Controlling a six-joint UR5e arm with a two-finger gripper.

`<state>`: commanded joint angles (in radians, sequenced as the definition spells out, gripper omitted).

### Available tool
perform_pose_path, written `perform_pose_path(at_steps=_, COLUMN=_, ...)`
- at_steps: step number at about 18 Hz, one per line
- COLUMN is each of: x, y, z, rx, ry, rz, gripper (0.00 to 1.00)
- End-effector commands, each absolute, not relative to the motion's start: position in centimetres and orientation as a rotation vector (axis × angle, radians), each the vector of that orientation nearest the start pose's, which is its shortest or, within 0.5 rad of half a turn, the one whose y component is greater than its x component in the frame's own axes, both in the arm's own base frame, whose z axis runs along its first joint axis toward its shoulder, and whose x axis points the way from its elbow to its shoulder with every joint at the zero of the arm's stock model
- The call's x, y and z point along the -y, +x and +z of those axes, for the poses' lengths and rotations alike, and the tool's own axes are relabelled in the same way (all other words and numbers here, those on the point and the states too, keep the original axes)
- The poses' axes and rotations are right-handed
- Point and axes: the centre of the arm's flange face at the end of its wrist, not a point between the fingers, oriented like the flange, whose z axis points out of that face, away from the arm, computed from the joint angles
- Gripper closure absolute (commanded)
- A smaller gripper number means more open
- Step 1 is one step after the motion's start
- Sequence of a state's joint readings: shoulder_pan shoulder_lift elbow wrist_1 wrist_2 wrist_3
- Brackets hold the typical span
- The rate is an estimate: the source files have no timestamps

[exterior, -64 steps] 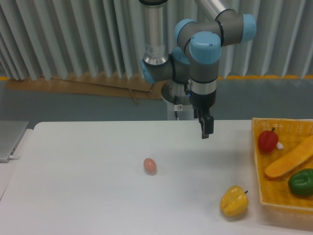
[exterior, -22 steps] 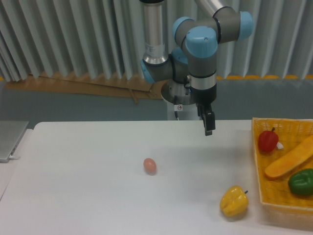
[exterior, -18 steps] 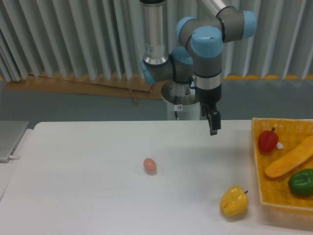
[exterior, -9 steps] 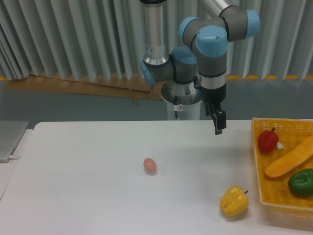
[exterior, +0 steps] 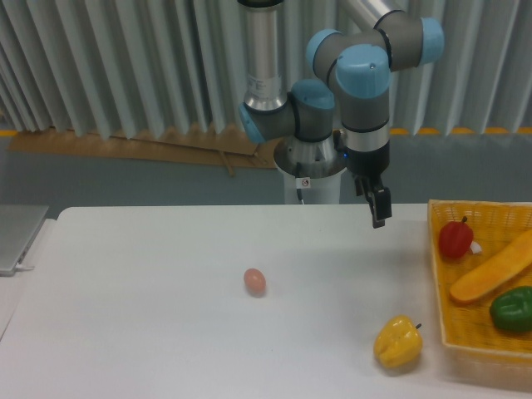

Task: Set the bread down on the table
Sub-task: 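Move the gripper over the yellow basket above the orange loaf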

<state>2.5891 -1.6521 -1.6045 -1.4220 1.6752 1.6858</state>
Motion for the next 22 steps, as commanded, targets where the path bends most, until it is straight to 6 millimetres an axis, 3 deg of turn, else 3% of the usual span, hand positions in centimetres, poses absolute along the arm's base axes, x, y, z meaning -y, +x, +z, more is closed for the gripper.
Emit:
perform_pose_path(at_steps=1, x=-36.3, y=-40.2, z=44.2, rx=-0.983, ry=-3.085, rz=0.077, gripper=0.00)
perform_pose_path(at_steps=5, x=-32.5, y=-44.0, z=43.7, rx=-0.856, ry=-3.119, rz=0.061, gripper=0.00)
perform_pose_path(at_steps=6, x=-32.4, y=-44.6, z=44.3, rx=-0.849, ry=-3.121, rz=0.111, gripper=0.00)
perform_pose_path(at_steps=11, x=-30.7, y=-48.1, z=42.1, rx=-0.763, ry=-3.147, rz=0.113, gripper=0.00)
perform_pose_path(at_steps=16, x=-28.5, y=-51.3, z=42.0, rx=-0.671, ry=-3.155, rz=0.233, gripper=0.00)
perform_pose_path(at_steps=22, x=-28.8, y=-54.3, z=40.2, rx=-0.650, ry=-3.147, rz=0.324, gripper=0.00)
